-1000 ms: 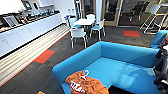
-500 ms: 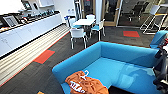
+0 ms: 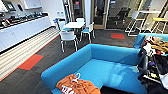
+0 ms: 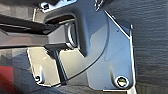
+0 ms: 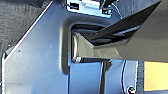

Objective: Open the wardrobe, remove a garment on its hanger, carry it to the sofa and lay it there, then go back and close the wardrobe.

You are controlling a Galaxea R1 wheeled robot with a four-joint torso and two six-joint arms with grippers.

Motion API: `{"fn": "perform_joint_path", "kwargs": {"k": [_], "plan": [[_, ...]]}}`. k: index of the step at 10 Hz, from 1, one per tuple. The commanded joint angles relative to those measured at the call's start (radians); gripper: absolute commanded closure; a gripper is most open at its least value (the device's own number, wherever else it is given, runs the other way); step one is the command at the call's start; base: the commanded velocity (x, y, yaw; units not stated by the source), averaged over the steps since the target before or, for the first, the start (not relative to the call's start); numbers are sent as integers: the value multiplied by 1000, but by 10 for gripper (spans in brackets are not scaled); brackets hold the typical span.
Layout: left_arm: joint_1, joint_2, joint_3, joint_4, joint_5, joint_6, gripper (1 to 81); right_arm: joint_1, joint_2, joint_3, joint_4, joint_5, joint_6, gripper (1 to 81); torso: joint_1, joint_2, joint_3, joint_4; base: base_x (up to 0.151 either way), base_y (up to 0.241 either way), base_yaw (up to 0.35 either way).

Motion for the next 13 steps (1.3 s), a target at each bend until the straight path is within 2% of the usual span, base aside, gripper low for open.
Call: {"fn": "perform_joint_path", "kwargs": {"k": [1, 2, 3, 5, 6, 9, 10, 12, 13], "plan": [[19, -1, -65, 17, 42, 7, 10, 1, 13, 12, -17, -55, -7, 10, 1, 0, 35, -88, 0, 0, 0], [25, 18, -80, 17, 42, 7, 10, 1, 13, 12, -17, -53, -9, 10, 1, 0, 50, -122, 0, 0, 0], [28, 36, -95, 15, 43, 7, 10, -2, 13, 12, -18, -53, -9, 10, 1, 0, 21, -64, 0, 0, 0], [35, 81, -135, 14, 51, 7, 10, -5, 13, 13, -17, -53, -7, 10, 1, -1, 37, -121, 0, 0, 0], [35, 107, -172, 14, 54, 7, 10, -8, 13, 10, -12, -52, -7, 10, 1, -1, 40, -131, 0, 0, 0], [35, 165, -271, 2, 55, 5, 10, -11, 13, 13, -12, -52, -7, 10, 1, -1, 138, -131, 0, 0, 0], [35, 180, -290, 2, 59, 4, 10, -10, 14, 13, -14, -52, -7, 10, 1, -1, 157, -132, 0, 0, 0], [35, 185, -302, 2, 59, 5, 10, -10, 17, 13, -12, -53, -7, 10, 1, -2, 128, -132, 0, 0, 0], [33, 185, -302, 2, 60, 5, 10, -10, 17, 13, -17, -61, -7, 10, 1, -3, 145, -132, 0, 0, 0]]}}
